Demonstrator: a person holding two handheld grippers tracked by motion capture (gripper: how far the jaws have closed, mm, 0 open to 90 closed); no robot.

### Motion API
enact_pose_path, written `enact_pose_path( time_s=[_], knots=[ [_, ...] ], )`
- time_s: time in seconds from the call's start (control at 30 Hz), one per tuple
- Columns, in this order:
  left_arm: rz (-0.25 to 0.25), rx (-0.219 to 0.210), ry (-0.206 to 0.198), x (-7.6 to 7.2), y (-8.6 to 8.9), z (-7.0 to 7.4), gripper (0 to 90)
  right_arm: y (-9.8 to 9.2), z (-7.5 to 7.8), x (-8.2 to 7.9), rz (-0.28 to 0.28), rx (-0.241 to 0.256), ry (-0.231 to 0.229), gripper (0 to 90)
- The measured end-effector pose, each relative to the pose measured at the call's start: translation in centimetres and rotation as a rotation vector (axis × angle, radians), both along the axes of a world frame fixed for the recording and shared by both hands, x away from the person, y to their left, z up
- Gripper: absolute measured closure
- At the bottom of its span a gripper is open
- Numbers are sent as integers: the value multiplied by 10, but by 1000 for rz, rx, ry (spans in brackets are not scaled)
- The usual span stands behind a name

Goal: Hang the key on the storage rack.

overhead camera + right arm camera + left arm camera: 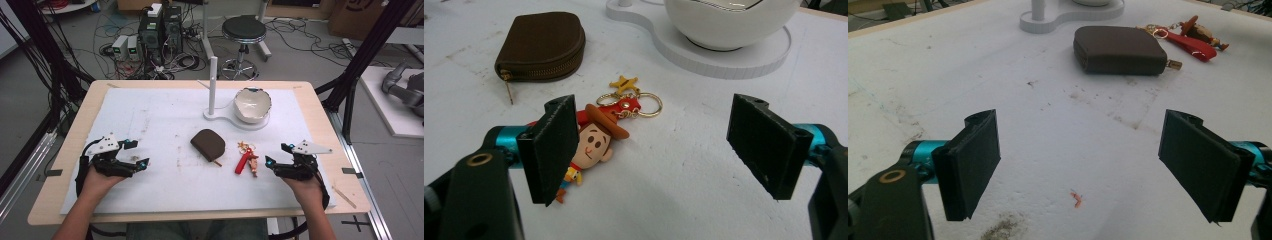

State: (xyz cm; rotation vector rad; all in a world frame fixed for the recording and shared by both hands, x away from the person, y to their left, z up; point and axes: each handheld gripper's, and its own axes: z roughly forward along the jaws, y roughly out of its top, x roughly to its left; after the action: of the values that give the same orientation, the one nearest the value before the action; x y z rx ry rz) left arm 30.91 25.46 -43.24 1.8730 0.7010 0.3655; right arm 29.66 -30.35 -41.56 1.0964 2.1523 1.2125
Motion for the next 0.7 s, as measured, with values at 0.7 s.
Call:
enact_pose_path(
  time_s=[0.7],
  knots=[
    [8,8,12,3,0,-3,167,14,-3,0,24,-21,4,211]
  ],
)
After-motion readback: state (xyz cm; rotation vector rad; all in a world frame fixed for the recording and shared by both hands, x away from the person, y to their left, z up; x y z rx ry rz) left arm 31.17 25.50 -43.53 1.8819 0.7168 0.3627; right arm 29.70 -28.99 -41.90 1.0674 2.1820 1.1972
